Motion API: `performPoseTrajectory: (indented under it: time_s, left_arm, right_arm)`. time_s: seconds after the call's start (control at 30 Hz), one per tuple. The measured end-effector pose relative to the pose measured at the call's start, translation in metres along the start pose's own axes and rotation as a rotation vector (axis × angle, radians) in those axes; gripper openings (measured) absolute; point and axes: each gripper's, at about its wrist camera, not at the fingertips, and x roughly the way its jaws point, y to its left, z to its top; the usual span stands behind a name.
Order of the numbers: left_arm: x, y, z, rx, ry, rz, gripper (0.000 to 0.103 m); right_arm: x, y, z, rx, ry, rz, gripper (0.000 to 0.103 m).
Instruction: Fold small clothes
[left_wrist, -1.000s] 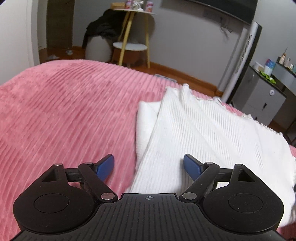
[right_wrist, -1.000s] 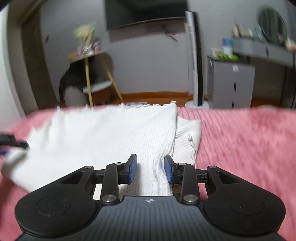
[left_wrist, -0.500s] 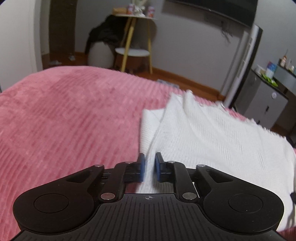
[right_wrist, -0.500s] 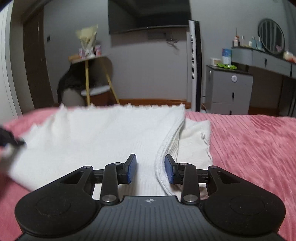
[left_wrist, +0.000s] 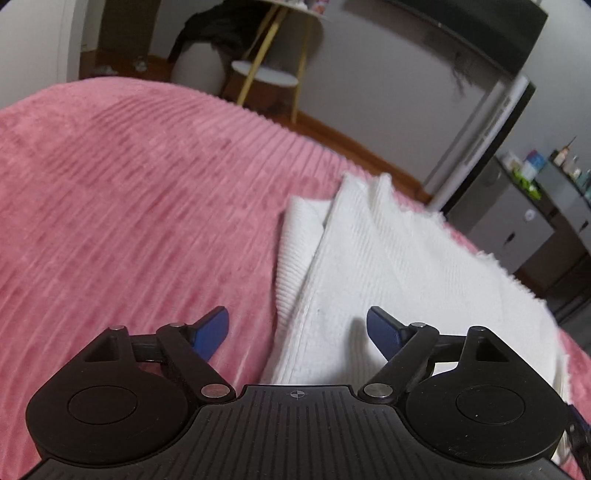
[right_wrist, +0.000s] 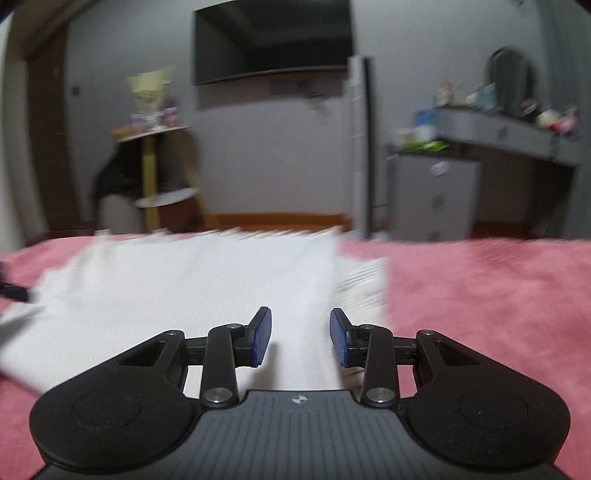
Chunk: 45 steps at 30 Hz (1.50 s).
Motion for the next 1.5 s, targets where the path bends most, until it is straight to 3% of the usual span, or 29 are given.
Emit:
performPoseTrajectory:
  time_s: [0.13,0.23,0.37,0.4,0.5,0.6,0.7,0.77,0.97,1.03,1.07,1.23,1.33,1.5]
  left_arm:
    - [0.017,-0.003,0.002,-0.004,0.013,-0.001,0.09]
    - [0.022,-0.008,-0.001,0.044,0.002,0.02,0.091]
    - [0.021,-0.007,-0.003,0.068,-0.006,0.022,0.09]
    - [0.021,-0.006,-0.003,0.057,-0.007,0.017,0.089]
    - [0.019,-0.002,-0.001,0.03,-0.025,0.018,0.082]
    - [0.023,-0.002,0.002,0.023,-0.011,0.015,0.083]
    - [0.03,-0.003,0.006,0.037,0.027,-0.014,0.094]
    - [0.033,-0.004,0.008,0.041,0.037,-0.017,0.095]
    - [0.026,-0.003,0.009,0.004,0.025,-0.015,0.067]
    - [0.024,-0.002,0.012,-0.018,0.037,-0.043,0.042]
    - [0.023,-0.002,0.015,-0.036,0.049,-0.063,0.038]
    - [0.02,-0.013,0.021,-0.051,0.064,-0.025,0.026]
    - [0.007,-0.029,0.027,-0.051,0.052,-0.044,0.022]
    - [-0.021,-0.094,0.025,0.086,0.015,-0.096,0.022]
  right_arm:
    - [0.009,0.009,-0.013,-0.022,0.046,0.138,0.033]
    - [0.011,0.011,-0.017,-0.099,0.043,0.098,0.029]
    - [0.01,-0.004,-0.012,-0.075,0.04,0.047,0.029]
    - [0.01,-0.008,-0.011,-0.071,0.036,0.025,0.025]
    - [0.013,-0.026,-0.009,-0.001,0.043,-0.039,0.001]
    - [0.011,-0.027,-0.011,0.009,0.036,-0.039,0.001]
    - [0.011,-0.024,-0.013,0.015,0.026,-0.022,0.006]
    - [0.011,-0.025,-0.014,0.022,0.025,-0.005,0.008]
    - [0.013,-0.026,-0.014,0.031,0.023,0.012,0.009]
    - [0.013,-0.025,-0.014,0.019,0.022,0.011,0.009]
    - [0.013,-0.024,-0.014,0.014,0.022,0.01,0.009]
    - [0.013,-0.027,-0.013,0.02,0.026,0.024,0.011]
    - [0.013,-0.028,-0.012,0.02,0.027,0.041,0.017]
    - [0.01,-0.028,-0.011,0.038,0.005,0.046,0.02]
